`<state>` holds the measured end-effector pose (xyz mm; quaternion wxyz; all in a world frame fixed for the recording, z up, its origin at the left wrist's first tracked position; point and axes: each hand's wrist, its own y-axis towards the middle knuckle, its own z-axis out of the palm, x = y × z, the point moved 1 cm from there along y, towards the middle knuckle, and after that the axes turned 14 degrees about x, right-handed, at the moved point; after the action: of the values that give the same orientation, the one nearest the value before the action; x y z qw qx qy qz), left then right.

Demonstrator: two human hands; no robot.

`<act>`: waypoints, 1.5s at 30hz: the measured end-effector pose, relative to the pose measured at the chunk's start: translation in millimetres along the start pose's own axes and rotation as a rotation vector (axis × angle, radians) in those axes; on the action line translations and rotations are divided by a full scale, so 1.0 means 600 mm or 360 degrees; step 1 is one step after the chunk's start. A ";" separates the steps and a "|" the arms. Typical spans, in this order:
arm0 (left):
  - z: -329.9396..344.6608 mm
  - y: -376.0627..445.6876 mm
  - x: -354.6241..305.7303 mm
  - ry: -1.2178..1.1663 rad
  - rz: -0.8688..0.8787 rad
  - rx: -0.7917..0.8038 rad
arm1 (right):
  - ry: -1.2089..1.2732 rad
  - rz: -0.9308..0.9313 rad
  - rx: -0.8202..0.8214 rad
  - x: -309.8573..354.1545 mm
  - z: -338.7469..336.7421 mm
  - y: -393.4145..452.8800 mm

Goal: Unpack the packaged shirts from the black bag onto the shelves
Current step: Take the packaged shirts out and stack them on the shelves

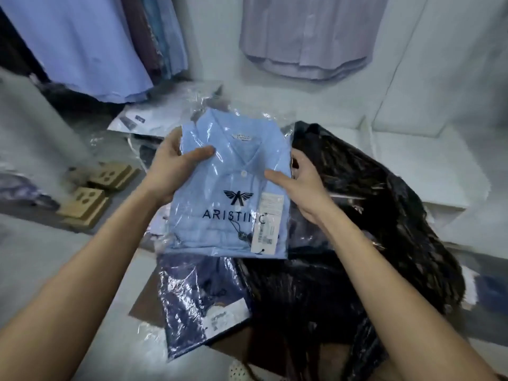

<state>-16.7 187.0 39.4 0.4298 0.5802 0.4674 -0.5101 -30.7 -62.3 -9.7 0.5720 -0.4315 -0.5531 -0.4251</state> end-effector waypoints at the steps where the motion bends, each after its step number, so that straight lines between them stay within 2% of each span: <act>1: -0.026 -0.019 0.020 0.0013 -0.0058 -0.0095 | -0.0086 0.0027 0.0070 -0.016 0.028 0.011; 5: -0.111 -0.101 0.126 0.0014 -0.0317 -0.0385 | -0.0502 0.0132 0.0408 -0.090 0.131 0.035; 8: -0.137 -0.158 0.213 -0.0001 -0.0466 -0.0523 | -0.0798 0.0163 0.0568 -0.142 0.193 0.035; 13: -0.141 -0.223 0.355 0.0071 -0.0754 -0.0412 | -0.1167 0.0351 0.0754 -0.232 0.227 0.023; 16: -0.128 -0.235 0.394 0.0179 -0.0874 -0.0344 | -0.1366 0.0489 0.0873 -0.283 0.231 0.020; 21: -0.142 -0.221 0.429 0.0467 -0.0949 -0.0265 | -0.1493 0.0571 0.0798 -0.314 0.244 0.019; 24: -0.161 -0.198 0.421 0.0637 -0.0922 -0.0194 | -0.1577 0.0388 0.0707 -0.300 0.252 0.016; 27: -0.175 -0.169 0.388 0.0747 -0.0933 -0.0216 | -0.1437 0.0163 0.0624 -0.266 0.256 0.015; 30: -0.161 -0.129 0.330 0.0866 -0.0744 -0.0242 | -0.1261 -0.0089 0.0536 -0.213 0.258 0.014; 34: -0.100 -0.067 0.237 0.0800 -0.0185 -0.0117 | -0.1022 -0.0334 0.0341 -0.135 0.239 0.010; 38: -0.010 -0.016 0.142 0.0785 0.0186 0.0048 | -0.1079 -0.0459 0.0156 -0.075 0.178 -0.001; 43: 0.139 0.035 0.072 0.0914 0.0503 0.0406 | -0.1339 -0.0359 -0.0208 -0.050 0.022 -0.046; 45: 0.195 0.056 0.073 0.1020 0.0489 0.0609 | -0.1402 -0.0220 -0.0300 -0.056 -0.041 -0.076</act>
<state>-4.3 70.7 -16.2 0.2178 0.8425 0.3822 -0.3110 -68.8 -98.0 -42.5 0.2106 -0.5833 -0.7302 -0.2867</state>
